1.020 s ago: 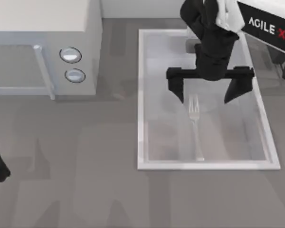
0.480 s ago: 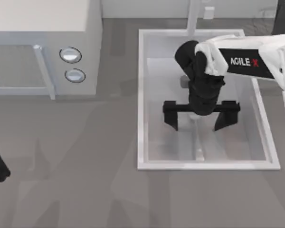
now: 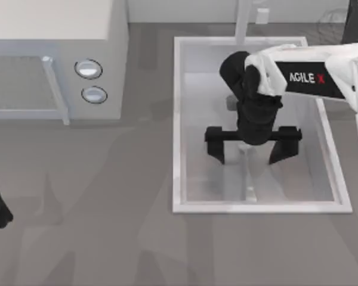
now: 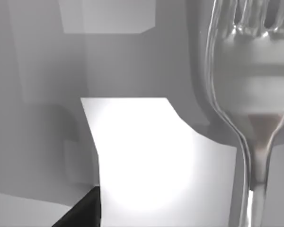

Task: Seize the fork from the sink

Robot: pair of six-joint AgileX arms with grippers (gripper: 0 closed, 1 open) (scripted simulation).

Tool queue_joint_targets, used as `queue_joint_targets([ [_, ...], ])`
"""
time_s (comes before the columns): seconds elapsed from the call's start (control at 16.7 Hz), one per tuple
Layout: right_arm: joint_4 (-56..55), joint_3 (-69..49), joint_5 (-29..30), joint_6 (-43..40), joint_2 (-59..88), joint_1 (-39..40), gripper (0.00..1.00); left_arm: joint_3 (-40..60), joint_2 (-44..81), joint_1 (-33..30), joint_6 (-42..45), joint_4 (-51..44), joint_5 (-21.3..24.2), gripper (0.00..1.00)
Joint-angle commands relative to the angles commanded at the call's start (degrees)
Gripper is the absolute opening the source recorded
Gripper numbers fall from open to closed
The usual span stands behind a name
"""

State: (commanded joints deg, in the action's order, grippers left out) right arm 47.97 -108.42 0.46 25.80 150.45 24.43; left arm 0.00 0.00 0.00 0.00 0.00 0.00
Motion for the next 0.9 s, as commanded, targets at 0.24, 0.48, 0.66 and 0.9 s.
queue_joint_targets([
  [0.24,0.00,0.00,0.00,0.00,0.00,0.00,0.47,0.00,0.00,0.00,0.00,0.00,0.00,1.00],
  [0.48,0.00,0.00,0.00,0.00,0.00,0.00,0.17,0.00,0.00,0.00,0.00,0.00,0.00,1.00],
  [0.66,0.00,0.00,0.00,0.00,0.00,0.00,0.00,0.00,0.00,0.00,0.00,0.00,0.00,1.00],
  [0.9,0.00,0.00,0.00,0.00,0.00,0.00,0.00,0.00,0.00,0.00,0.00,0.00,0.00,1.00],
])
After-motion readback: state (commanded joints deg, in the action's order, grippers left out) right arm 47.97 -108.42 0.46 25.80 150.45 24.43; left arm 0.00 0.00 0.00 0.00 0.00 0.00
